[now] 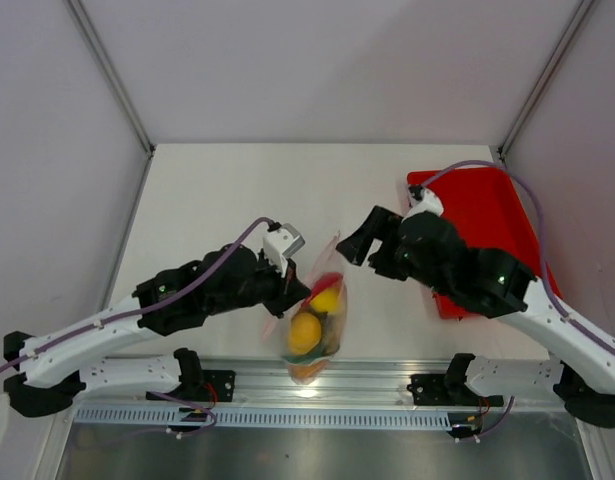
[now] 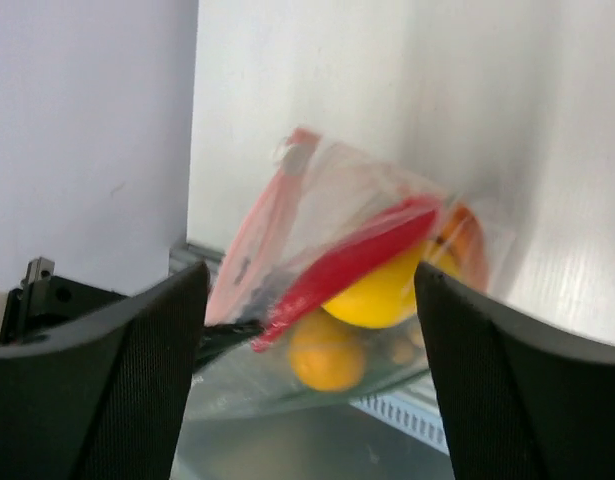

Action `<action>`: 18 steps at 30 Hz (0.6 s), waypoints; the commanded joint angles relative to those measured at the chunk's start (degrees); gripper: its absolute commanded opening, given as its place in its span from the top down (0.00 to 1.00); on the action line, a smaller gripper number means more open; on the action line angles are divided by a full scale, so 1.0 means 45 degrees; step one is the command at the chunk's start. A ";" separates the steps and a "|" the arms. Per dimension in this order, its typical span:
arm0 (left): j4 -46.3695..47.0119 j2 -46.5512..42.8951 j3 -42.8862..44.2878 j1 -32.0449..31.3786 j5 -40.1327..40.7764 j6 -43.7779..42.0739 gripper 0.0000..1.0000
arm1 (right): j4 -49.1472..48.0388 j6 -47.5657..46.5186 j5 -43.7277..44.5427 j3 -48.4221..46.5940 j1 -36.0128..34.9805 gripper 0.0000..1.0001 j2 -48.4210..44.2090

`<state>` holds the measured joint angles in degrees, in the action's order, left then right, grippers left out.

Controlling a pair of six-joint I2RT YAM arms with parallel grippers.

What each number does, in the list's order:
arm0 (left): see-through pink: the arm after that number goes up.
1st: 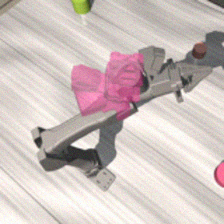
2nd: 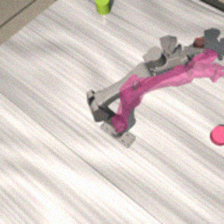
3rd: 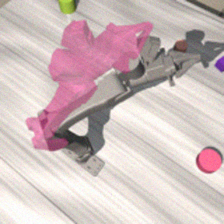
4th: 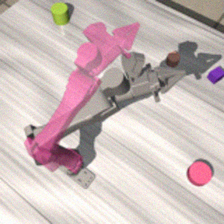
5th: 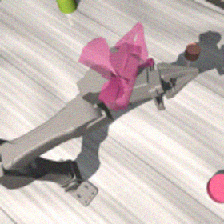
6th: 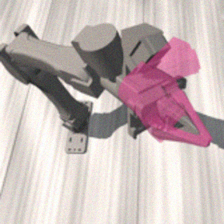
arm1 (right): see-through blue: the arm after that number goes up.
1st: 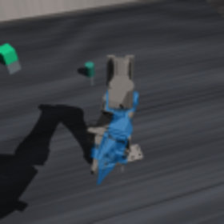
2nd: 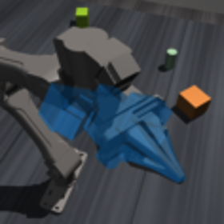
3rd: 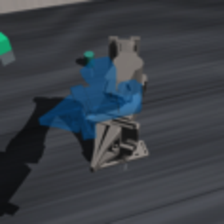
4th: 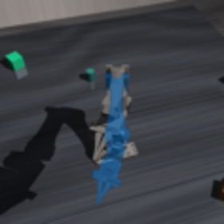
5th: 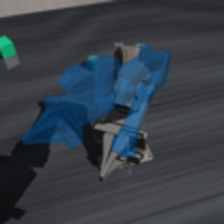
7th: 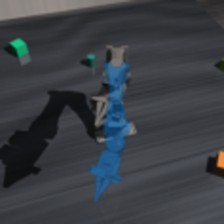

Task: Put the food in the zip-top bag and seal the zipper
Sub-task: Zip the zipper food storage bag at the center of the board.

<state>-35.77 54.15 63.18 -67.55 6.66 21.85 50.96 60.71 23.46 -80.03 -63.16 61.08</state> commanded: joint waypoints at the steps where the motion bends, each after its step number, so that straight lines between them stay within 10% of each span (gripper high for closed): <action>1: 0.0331 -0.1035 -0.0036 0.0712 -0.2491 -0.0751 0.99 | -0.1574 -0.4476 -0.4392 0.0087 0.2601 0.15 -0.1013; 6: 0.0586 -0.1506 -0.0114 0.1980 -0.5474 -0.1104 0.99 | -0.3452 -0.7373 -1.0403 0.1201 0.6391 0.22 -0.0997; 18: 0.0878 -0.1799 -0.0192 0.3643 -0.9387 -0.0012 0.99 | -0.7355 -0.9642 -1.5974 0.4423 0.7394 0.46 -0.2243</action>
<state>-36.49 47.42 61.58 -52.60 -28.38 19.53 27.33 21.04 -39.48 -61.69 -30.26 55.35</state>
